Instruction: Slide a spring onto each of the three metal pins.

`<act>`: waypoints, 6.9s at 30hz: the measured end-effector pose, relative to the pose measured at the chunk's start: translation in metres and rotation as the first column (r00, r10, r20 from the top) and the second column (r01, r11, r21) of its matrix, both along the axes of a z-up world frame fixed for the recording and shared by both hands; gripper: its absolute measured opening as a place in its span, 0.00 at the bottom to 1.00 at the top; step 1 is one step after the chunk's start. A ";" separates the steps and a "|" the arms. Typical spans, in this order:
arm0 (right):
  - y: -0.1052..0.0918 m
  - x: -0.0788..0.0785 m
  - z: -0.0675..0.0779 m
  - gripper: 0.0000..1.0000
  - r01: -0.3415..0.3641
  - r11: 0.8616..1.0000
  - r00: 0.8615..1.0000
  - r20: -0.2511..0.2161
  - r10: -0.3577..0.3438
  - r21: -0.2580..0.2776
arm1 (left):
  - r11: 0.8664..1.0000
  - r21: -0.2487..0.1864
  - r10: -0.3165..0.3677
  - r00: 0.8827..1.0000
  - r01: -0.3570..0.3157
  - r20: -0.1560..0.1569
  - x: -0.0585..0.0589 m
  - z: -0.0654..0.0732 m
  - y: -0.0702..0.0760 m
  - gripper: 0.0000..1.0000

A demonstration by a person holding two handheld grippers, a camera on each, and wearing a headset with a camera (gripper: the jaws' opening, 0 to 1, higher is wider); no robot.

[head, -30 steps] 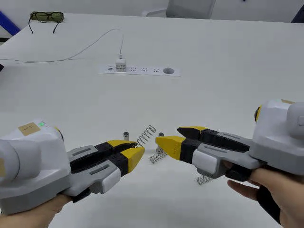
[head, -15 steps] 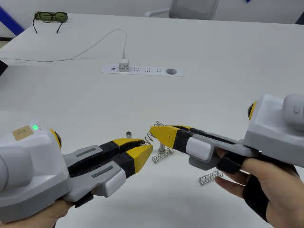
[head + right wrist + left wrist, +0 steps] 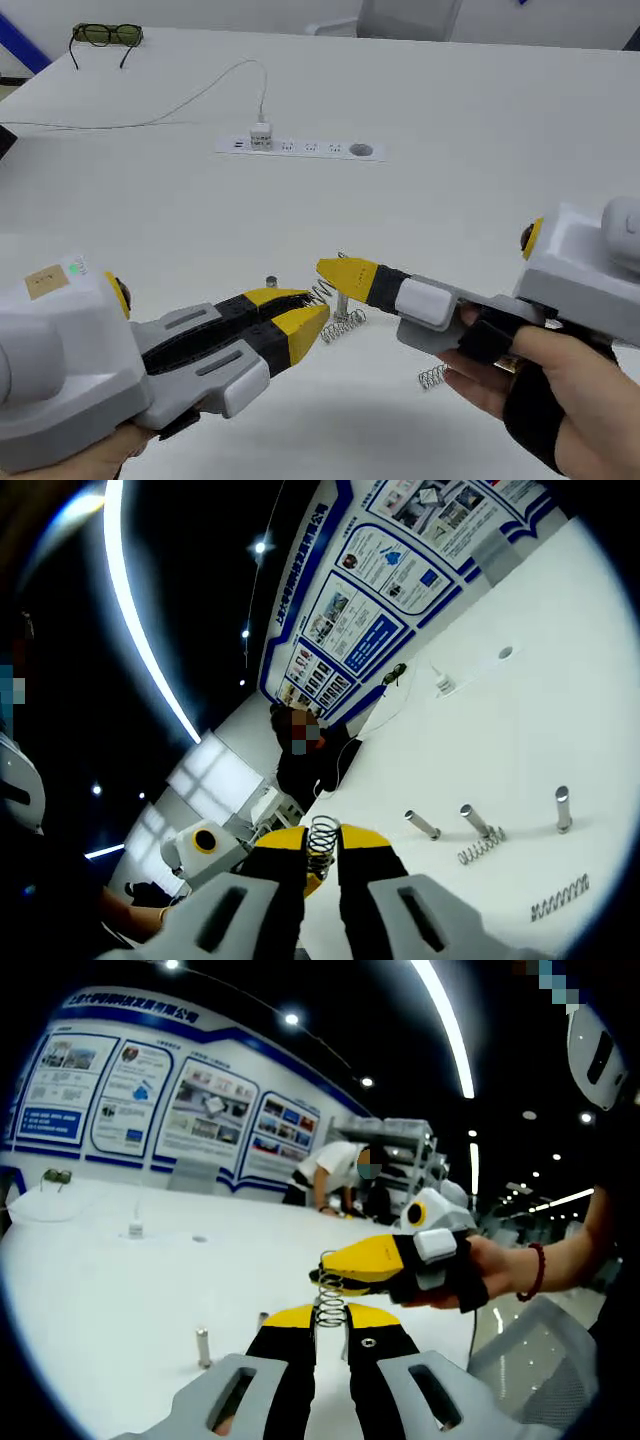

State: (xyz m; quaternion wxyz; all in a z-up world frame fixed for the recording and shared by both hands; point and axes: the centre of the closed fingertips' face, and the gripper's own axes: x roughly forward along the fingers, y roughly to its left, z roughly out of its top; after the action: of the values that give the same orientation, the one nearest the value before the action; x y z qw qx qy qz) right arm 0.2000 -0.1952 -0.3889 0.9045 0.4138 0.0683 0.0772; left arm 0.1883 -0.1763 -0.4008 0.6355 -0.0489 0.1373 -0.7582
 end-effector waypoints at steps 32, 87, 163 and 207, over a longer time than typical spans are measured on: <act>-0.009 0.027 -0.005 0.11 -0.016 0.939 1.000 -0.020 0.009 -0.343 | 0.975 0.205 0.036 0.967 -0.090 0.253 0.012 -0.042 0.013 0.50; -0.031 0.095 -0.062 0.12 0.021 0.809 0.995 -0.066 -0.074 -0.587 | 0.945 0.272 0.110 0.962 -0.179 0.249 0.030 -0.060 0.021 0.86; -0.015 0.084 -0.079 0.30 -0.123 0.714 0.980 -0.199 -0.024 -0.689 | 0.941 0.276 0.131 0.963 -0.196 0.235 0.036 -0.060 0.024 0.82; -0.050 -0.028 -0.044 0.53 0.002 0.715 0.970 -0.172 -0.172 -0.699 | 0.950 0.301 -0.037 0.933 -0.078 0.359 0.018 -0.060 -0.002 0.57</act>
State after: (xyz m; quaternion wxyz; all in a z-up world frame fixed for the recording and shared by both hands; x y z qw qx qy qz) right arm 0.1720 -0.2448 -0.4331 0.9822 0.0535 0.1744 -0.0442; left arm 0.2064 -0.1786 -0.4613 0.6576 0.1898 0.1352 -0.7164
